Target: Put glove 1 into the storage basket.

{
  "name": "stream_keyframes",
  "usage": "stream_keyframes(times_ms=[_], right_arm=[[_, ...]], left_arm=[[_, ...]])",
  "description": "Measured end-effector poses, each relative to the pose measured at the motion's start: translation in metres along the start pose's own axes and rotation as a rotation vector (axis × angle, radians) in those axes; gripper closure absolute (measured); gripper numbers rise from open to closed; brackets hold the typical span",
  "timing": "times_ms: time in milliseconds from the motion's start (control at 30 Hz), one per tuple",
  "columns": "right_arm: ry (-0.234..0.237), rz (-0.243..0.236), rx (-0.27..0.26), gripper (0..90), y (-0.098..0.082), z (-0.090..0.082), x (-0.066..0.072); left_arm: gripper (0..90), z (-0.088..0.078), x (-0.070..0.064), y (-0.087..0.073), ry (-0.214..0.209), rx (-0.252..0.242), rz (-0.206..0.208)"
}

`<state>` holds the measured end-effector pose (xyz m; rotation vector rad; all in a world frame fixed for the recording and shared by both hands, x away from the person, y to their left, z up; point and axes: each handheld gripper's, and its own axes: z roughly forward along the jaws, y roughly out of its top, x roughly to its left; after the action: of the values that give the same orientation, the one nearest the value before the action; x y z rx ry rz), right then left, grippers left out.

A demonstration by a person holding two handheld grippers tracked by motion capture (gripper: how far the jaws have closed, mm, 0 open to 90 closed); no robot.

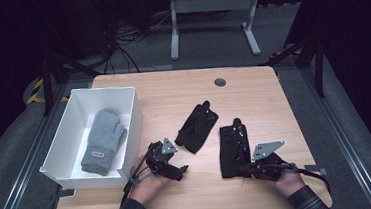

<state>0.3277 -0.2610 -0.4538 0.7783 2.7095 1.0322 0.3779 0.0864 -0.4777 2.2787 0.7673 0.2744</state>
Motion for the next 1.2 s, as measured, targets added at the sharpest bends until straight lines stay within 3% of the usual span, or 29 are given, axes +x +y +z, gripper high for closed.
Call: stream_keyframes(times_ms=[133, 200, 300, 500, 667, 900, 1000, 1067, 1200], right_arm=[[0.026, -0.009, -0.011, 89.8, -0.001, -0.001, 0.006], [0.022, -0.001, -0.043, 89.8, 0.001, -0.005, 0.004], [-0.026, 0.018, -0.093, 89.8, 0.005, -0.015, -0.007], [-0.139, 0.007, -0.042, 89.8, 0.008, -0.012, -0.032], [-0.145, 0.003, 0.005, 89.8, 0.006, -0.004, -0.036], [-0.097, -0.013, -0.002, 89.8, 0.007, 0.0, -0.028], [-0.099, -0.018, -0.006, 89.7, 0.007, -0.001, -0.026], [-0.107, -0.006, -0.04, 88.9, 0.006, -0.005, -0.027], [-0.143, 0.035, -0.086, 77.4, 0.004, -0.012, -0.034]], left_arm=[[0.2, 0.0, 0.0, 0.0, -0.002, 0.001, 0.0], [0.2, 0.0, 0.0, 0.0, -0.002, 0.0, 0.0], [0.2, 0.0, 0.0, 0.0, -0.001, 0.0, 0.001], [0.2, 0.0, 0.0, 0.0, -0.001, 0.0, 0.003], [0.2, 0.0, 0.0, 0.0, -0.002, 0.0, 0.002], [0.2, 0.0, 0.0, 0.0, -0.006, 0.001, 0.002], [0.7, -0.001, 0.0, 0.003, 0.0, 0.022, -0.006], [7.2, -0.003, 0.001, 0.006, -0.007, 0.016, -0.016], [18.2, -0.008, 0.003, 0.013, -0.032, -0.011, -0.05]])
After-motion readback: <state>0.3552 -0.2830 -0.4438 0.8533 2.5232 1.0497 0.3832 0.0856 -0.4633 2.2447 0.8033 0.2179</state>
